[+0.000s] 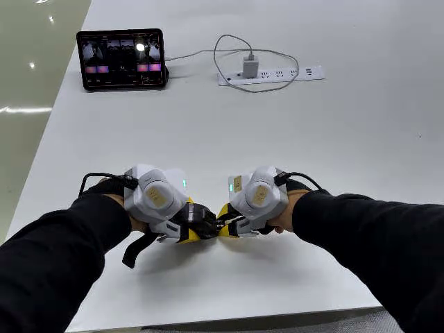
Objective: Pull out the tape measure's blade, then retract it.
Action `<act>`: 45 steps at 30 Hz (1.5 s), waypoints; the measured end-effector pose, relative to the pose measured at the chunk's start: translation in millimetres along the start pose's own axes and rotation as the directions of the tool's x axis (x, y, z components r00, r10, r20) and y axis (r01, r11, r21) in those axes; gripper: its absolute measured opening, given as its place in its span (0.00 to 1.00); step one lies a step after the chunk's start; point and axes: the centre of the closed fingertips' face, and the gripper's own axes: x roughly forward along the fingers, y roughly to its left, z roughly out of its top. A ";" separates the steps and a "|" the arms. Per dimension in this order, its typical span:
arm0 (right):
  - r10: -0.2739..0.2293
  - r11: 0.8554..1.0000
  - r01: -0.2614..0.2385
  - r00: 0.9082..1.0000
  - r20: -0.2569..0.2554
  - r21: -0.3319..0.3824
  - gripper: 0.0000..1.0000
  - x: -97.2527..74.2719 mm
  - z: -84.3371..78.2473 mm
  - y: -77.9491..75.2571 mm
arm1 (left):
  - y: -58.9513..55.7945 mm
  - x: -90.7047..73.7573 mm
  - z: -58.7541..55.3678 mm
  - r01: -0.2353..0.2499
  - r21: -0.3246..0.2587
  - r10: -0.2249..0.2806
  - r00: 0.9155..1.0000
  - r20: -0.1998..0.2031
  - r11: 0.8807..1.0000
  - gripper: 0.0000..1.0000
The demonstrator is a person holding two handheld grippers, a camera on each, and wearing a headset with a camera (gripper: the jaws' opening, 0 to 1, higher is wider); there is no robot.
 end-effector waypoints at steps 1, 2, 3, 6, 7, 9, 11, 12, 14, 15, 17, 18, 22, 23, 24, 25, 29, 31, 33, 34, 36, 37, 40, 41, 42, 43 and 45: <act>0.000 1.000 0.000 1.000 0.002 0.008 0.10 -0.2 0.2 -0.1 | 0.0 -0.1 0.0 0.001 0.000 -0.001 1.000 0.002 1.000 0.33; 0.001 1.000 -0.001 1.000 0.004 0.014 0.10 -0.3 0.1 0.3 | 0.0 -0.2 -0.1 0.002 -0.001 -0.002 1.000 0.002 1.000 0.33; 0.000 1.000 -0.001 1.000 0.004 0.021 0.10 -0.5 0.1 0.3 | 0.1 -0.2 -0.1 0.003 0.000 -0.003 1.000 0.002 1.000 0.33; -0.004 1.000 0.004 1.000 0.004 0.028 0.10 -0.5 -0.6 0.3 | 0.2 -0.4 -0.3 0.006 0.007 -0.006 1.000 0.001 1.000 0.33; -0.005 1.000 0.005 1.000 0.004 0.030 0.10 -0.5 -0.6 0.4 | 0.2 -0.5 -0.3 0.007 0.008 -0.007 1.000 0.001 1.000 0.33; -0.007 0.999 0.007 1.000 0.003 0.033 0.10 -0.8 -1.0 0.6 | 0.3 -0.6 -0.5 0.006 0.009 -0.006 1.000 0.002 1.000 0.33; -0.008 0.999 0.007 1.000 0.003 0.036 0.10 -1.1 -1.4 0.6 | 0.4 -0.6 -0.9 0.006 0.012 -0.006 1.000 0.003 1.000 0.33; -0.007 0.999 0.007 1.000 0.002 0.034 0.09 -1.2 -1.5 0.7 | 0.5 -0.6 -1.0 0.007 0.014 -0.007 1.000 0.003 1.000 0.32; -0.006 0.999 0.006 1.000 0.000 0.038 0.09 -1.6 -2.0 1.0 | 0.3 -0.7 -1.1 0.008 0.020 -0.008 1.000 0.003 1.000 0.32; -0.005 0.999 0.005 1.000 0.000 0.038 0.09 -2.0 -2.2 1.2 | 0.2 -0.8 -1.1 0.008 0.022 -0.008 1.000 0.003 1.000 0.32; -0.005 0.999 0.005 1.000 -0.003 0.035 0.10 -3.0 -3.5 1.3 | 0.2 -0.9 -1.1 0.007 0.025 -0.008 1.000 0.005 1.000 0.32; -0.006 0.999 0.006 1.000 -0.005 0.035 0.10 -3.7 -4.3 1.5 | 0.2 -0.9 -1.1 0.008 0.027 -0.008 1.000 0.005 1.000 0.32; -0.009 0.999 0.009 1.000 -0.008 0.039 0.10 -5.4 -6.0 1.9 | 0.0 -0.9 -1.0 0.009 0.029 -0.009 1.000 0.006 1.000 0.32; -0.009 0.999 0.010 1.000 -0.009 0.038 0.10 -6.0 -6.4 2.1 | 0.1 -0.9 -1.0 0.009 0.029 -0.010 1.000 0.005 1.000 0.32; -0.010 0.999 0.010 1.000 -0.010 0.037 0.10 -6.2 -6.8 1.8 | 0.1 -0.8 -1.0 0.009 0.030 -0.009 1.000 0.005 1.000 0.32; -0.010 0.999 0.011 1.000 -0.010 0.035 0.10 -6.4 -7.1 1.8 | 0.0 -0.9 -0.9 0.009 0.030 -0.009 1.000 0.005 1.000 0.32; -0.013 0.999 0.013 1.000 -0.013 0.034 0.10 -7.7 -9.0 1.5 | -0.1 -1.0 -0.6 0.006 0.029 -0.006 1.000 0.006 1.000 0.32; -0.013 0.999 0.013 1.000 -0.014 0.035 0.10 -8.2 -9.8 1.3 | 0.0 -0.9 -0.4 0.006 0.028 -0.006 1.000 0.007 1.000 0.32; -0.012 0.999 0.013 1.000 -0.016 0.036 0.10 -8.9 -10.8 1.3 | 0.1 -0.8 -0.4 0.006 0.027 -0.006 1.000 0.007 1.000 0.32; -0.012 0.999 0.013 1.000 -0.017 0.036 0.10 -9.2 -11.4 1.1 | 0.1 -0.8 -0.5 0.006 0.027 -0.006 1.000 0.007 1.000 0.32; -0.013 0.999 0.013 1.000 -0.019 0.039 0.10 -9.9 -12.4 0.8 | -0.1 -0.8 -0.5 0.007 0.025 -0.007 1.000 0.006 1.000 0.32; -0.013 0.999 0.013 1.000 -0.020 0.040 0.10 -10.3 -12.8 0.9 | -0.2 -0.8 -0.5 0.007 0.026 -0.007 1.000 0.006 1.000 0.32; -0.013 0.999 0.014 1.000 -0.022 0.043 0.10 -11.4 -13.9 1.0 | -0.3 -0.9 -0.5 0.007 0.026 -0.007 1.000 0.007 1.000 0.32; -0.013 0.999 0.014 1.000 -0.023 0.043 0.10 -11.9 -14.4 1.1 | -0.1 -0.9 -0.7 0.006 0.027 -0.007 1.000 0.008 1.000 0.32; -0.013 0.999 0.014 1.000 -0.023 0.043 0.10 -12.2 -14.8 1.1 | -0.1 -1.0 -0.7 0.006 0.028 -0.006 1.000 0.008 1.000 0.32; -0.013 0.999 0.014 1.000 -0.023 0.045 0.10 -12.6 -15.4 1.1 | 0.1 -0.9 -0.7 0.006 0.027 -0.006 1.000 0.009 1.000 0.32; -0.013 0.999 0.014 1.000 -0.025 0.045 0.10 -13.1 -16.2 0.9 | 0.1 -0.8 -0.6 0.006 0.027 -0.006 1.000 0.009 1.000 0.32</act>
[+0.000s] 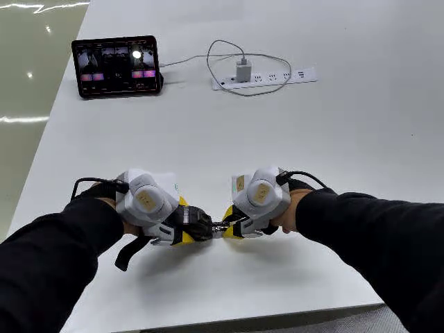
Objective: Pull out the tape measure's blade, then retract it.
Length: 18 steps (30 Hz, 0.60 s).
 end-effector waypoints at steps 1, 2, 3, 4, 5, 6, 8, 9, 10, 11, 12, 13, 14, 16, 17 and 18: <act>0.000 1.000 0.000 1.000 -0.002 -0.001 0.10 -0.7 -0.8 0.0 | 0.0 0.1 0.0 0.000 0.000 0.000 1.000 0.000 1.000 0.32; 0.000 1.000 0.000 1.000 -0.003 -0.002 0.10 -1.2 -1.1 -0.1 | -0.1 0.1 0.1 0.000 0.000 0.000 1.000 0.000 1.000 0.32; 0.001 1.000 -0.001 1.000 -0.004 -0.002 0.10 -1.7 -1.8 -0.1 | -0.2 0.1 0.2 0.000 0.000 0.000 1.000 0.000 1.000 0.32; 0.002 1.000 -0.002 1.000 -0.005 -0.001 0.10 -2.1 -2.3 -0.1 | -0.2 0.1 0.2 0.000 0.000 0.000 1.000 0.001 1.000 0.32; 0.002 1.000 -0.002 1.000 -0.006 -0.002 0.10 -2.4 -2.5 -0.2 | -0.2 0.1 0.1 0.000 0.000 0.000 1.000 0.001 1.000 0.32; 0.002 1.000 -0.002 1.000 -0.007 -0.002 0.10 -2.9 -3.2 -0.2 | -0.2 0.1 0.1 0.000 0.000 0.000 1.000 0.001 1.000 0.32; 0.001 1.000 -0.001 1.000 -0.009 -0.001 0.10 -3.7 -4.3 -0.4 | -0.1 0.2 0.0 0.000 0.000 0.000 1.000 0.001 1.000 0.32; 0.001 1.000 -0.001 1.000 -0.009 -0.001 0.10 -4.0 -4.7 -0.5 | 0.0 0.3 0.0 0.000 0.000 0.000 1.000 0.001 1.000 0.32; 0.001 1.000 -0.001 1.000 -0.010 -0.001 0.10 -4.3 -5.1 -0.5 | -0.1 0.2 0.0 0.000 0.000 0.000 1.000 0.001 1.000 0.32; 0.001 1.000 -0.001 1.000 -0.010 0.000 0.10 -4.7 -5.8 -0.7 | -0.1 0.2 0.0 0.000 0.000 0.000 1.000 0.001 1.000 0.32; 0.000 1.000 0.000 1.000 -0.010 0.002 0.10 -5.0 -6.2 -1.0 | -0.2 0.1 0.1 0.000 0.000 0.000 1.000 0.001 1.000 0.32; 0.000 1.000 0.000 1.000 -0.011 0.002 0.10 -5.3 -6.6 -0.9 | -0.3 0.0 0.1 0.000 0.000 0.000 1.000 0.001 1.000 0.32; 0.000 1.000 0.001 1.000 -0.012 0.003 0.10 -5.7 -7.3 -0.9 | -0.4 -0.1 0.2 0.000 0.000 0.000 1.000 0.000 1.000 0.32; -0.001 1.000 0.001 1.000 -0.012 0.006 0.10 -6.8 -8.7 -0.9 | -0.4 -0.2 0.3 0.000 0.001 0.000 1.000 0.001 1.000 0.32; -0.001 1.000 0.001 1.000 -0.013 0.007 0.10 -7.3 -9.3 -1.0 | -0.4 -0.2 0.3 0.000 0.001 0.000 1.000 0.001 1.000 0.32; -0.001 1.000 0.001 1.000 -0.013 0.008 0.10 -7.7 -9.8 -1.0 | -0.4 -0.1 0.2 0.000 0.001 0.000 1.000 0.000 1.000 0.32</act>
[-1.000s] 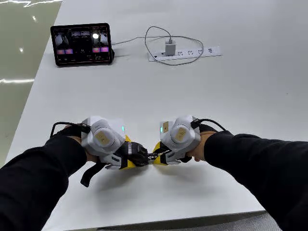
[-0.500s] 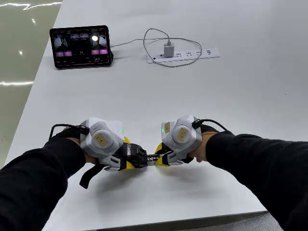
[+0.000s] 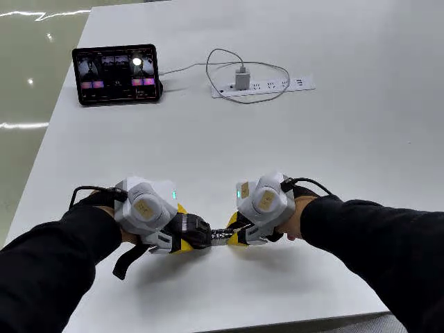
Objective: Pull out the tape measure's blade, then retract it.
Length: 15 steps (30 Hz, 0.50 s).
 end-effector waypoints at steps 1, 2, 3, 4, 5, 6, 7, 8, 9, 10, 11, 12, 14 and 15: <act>-0.001 1.000 0.001 1.000 0.000 0.001 0.10 -0.7 -1.1 -0.3 | 0.1 0.1 -0.1 0.000 0.000 0.000 1.000 0.000 1.000 0.32; -0.001 1.000 0.001 1.000 -0.001 0.002 0.10 -1.3 -2.0 -0.5 | 0.2 0.1 -0.1 0.000 0.000 0.000 1.000 0.000 1.000 0.32; -0.002 1.000 0.002 1.000 -0.003 0.003 0.10 -2.1 -2.9 -0.7 | 0.2 0.1 0.0 0.000 0.000 0.000 1.000 -0.001 1.000 0.32; -0.001 1.000 0.001 1.000 -0.004 0.003 0.10 -2.4 -3.3 -0.7 | 0.2 0.1 -0.1 0.000 0.000 0.000 1.000 -0.001 1.000 0.32; -0.002 1.000 0.002 1.000 -0.005 0.004 0.10 -2.9 -3.9 -0.8 | 0.3 0.0 -0.1 0.000 0.000 0.000 1.000 -0.001 1.000 0.32; -0.002 1.000 0.002 1.000 -0.006 0.005 0.10 -3.4 -4.6 -1.0 | 0.4 0.0 -0.2 0.000 -0.001 0.000 1.000 -0.001 1.000 0.32; -0.002 1.000 0.002 1.000 -0.006 0.005 0.10 -3.7 -4.9 -1.1 | 0.5 0.0 -0.2 0.000 0.000 0.000 1.000 -0.001 1.000 0.32; -0.002 1.000 0.002 1.000 -0.007 0.007 0.10 -4.0 -5.2 -1.1 | 0.5 0.0 -0.2 0.000 0.000 0.000 1.000 -0.001 1.000 0.32; -0.002 1.000 0.002 1.000 -0.008 0.006 0.10 -4.3 -5.5 -1.0 | 0.5 0.0 -0.2 -0.001 0.001 0.001 1.000 -0.001 1.000 0.32; -0.003 1.000 0.003 1.000 -0.008 0.007 0.10 -4.4 -5.8 -1.0 | 0.5 0.0 -0.3 -0.001 0.000 0.001 1.000 -0.001 1.000 0.32; -0.003 1.000 0.003 1.000 -0.008 0.009 0.10 -4.6 -6.3 -1.0 | 0.5 0.0 -0.3 -0.001 0.000 0.001 1.000 -0.001 1.000 0.32; -0.004 1.000 0.004 1.000 -0.008 0.010 0.10 -4.8 -6.6 -1.0 | 0.5 0.0 -0.3 -0.001 0.000 0.001 1.000 -0.001 1.000 0.32; -0.005 1.000 0.005 1.000 -0.008 0.016 0.10 -5.2 -7.2 -0.8 | 0.4 -0.1 -0.2 -0.001 0.000 0.001 1.000 -0.001 1.000 0.32; -0.005 1.000 0.005 1.000 -0.008 0.018 0.10 -5.5 -7.5 -0.8 | 0.4 -0.1 -0.2 -0.002 -0.001 0.002 1.000 -0.001 1.000 0.32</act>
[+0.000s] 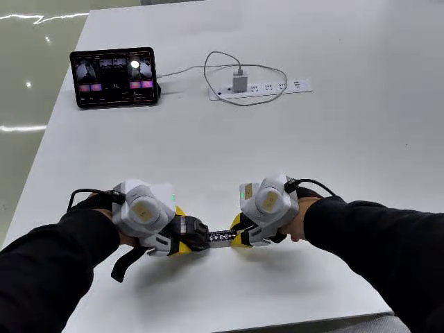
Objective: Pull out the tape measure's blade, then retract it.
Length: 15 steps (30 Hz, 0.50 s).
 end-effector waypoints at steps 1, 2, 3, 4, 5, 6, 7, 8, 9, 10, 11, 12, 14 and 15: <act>-0.001 1.000 0.001 1.000 0.000 0.001 0.10 -0.5 -0.6 0.2 | 0.1 0.0 -0.1 0.000 0.000 0.000 1.000 0.001 1.000 0.32; -0.002 1.000 0.002 1.000 0.000 0.000 0.10 -0.9 -1.2 0.1 | 0.1 0.0 -0.1 0.000 -0.001 0.000 1.000 0.002 1.000 0.32; -0.003 1.000 0.003 1.000 -0.001 0.000 0.10 -1.7 -2.5 0.1 | 0.1 0.1 0.0 0.000 -0.002 0.000 1.000 0.002 1.000 0.32; -0.004 1.000 0.004 1.000 0.000 -0.001 0.10 -2.1 -3.0 0.0 | 0.1 0.2 0.1 0.000 -0.001 0.000 1.000 0.002 1.000 0.32; -0.004 1.000 0.004 1.000 -0.001 -0.001 0.10 -2.7 -3.8 0.1 | 0.1 0.2 0.1 0.000 -0.001 0.000 1.000 0.002 1.000 0.32; -0.006 1.000 0.006 1.000 -0.002 -0.004 0.10 -3.3 -4.5 0.1 | 0.1 0.3 0.2 0.000 0.000 0.000 1.000 0.001 1.000 0.32; -0.006 1.000 0.006 1.000 -0.003 -0.004 0.10 -3.5 -4.9 0.0 | 0.1 0.3 0.2 0.000 0.000 0.000 1.000 0.001 1.000 0.32; -0.006 1.000 0.006 1.000 -0.004 -0.003 0.10 -4.2 -5.8 -0.3 | 0.0 0.3 0.3 0.000 0.001 0.000 1.000 0.001 1.000 0.32; -0.006 1.000 0.006 1.000 -0.005 -0.001 0.10 -4.8 -6.5 -0.4 | 0.0 0.4 0.3 0.000 0.001 0.000 1.000 0.002 1.000 0.32; -0.006 1.000 0.006 1.000 -0.005 0.000 0.10 -5.4 -7.1 -0.4 | 0.0 0.3 0.4 0.000 0.001 0.000 1.000 0.002 1.000 0.32; -0.006 1.000 0.006 1.000 -0.005 0.001 0.10 -5.9 -7.8 -0.5 | 0.0 0.4 0.4 -0.001 0.000 0.001 1.000 0.002 1.000 0.32; -0.007 1.000 0.007 1.000 -0.006 0.003 0.10 -6.2 -8.3 -0.6 | 0.1 0.4 0.5 -0.002 -0.001 0.002 1.000 0.002 1.000 0.32; -0.008 1.000 0.008 1.000 -0.007 0.004 0.10 -7.0 -9.3 -0.6 | -0.1 0.3 0.6 -0.003 -0.002 0.003 1.000 0.003 1.000 0.32; -0.009 1.000 0.009 1.000 -0.008 0.004 0.10 -7.3 -9.7 -0.8 | -0.1 0.3 0.6 -0.003 -0.002 0.003 1.000 0.003 1.000 0.32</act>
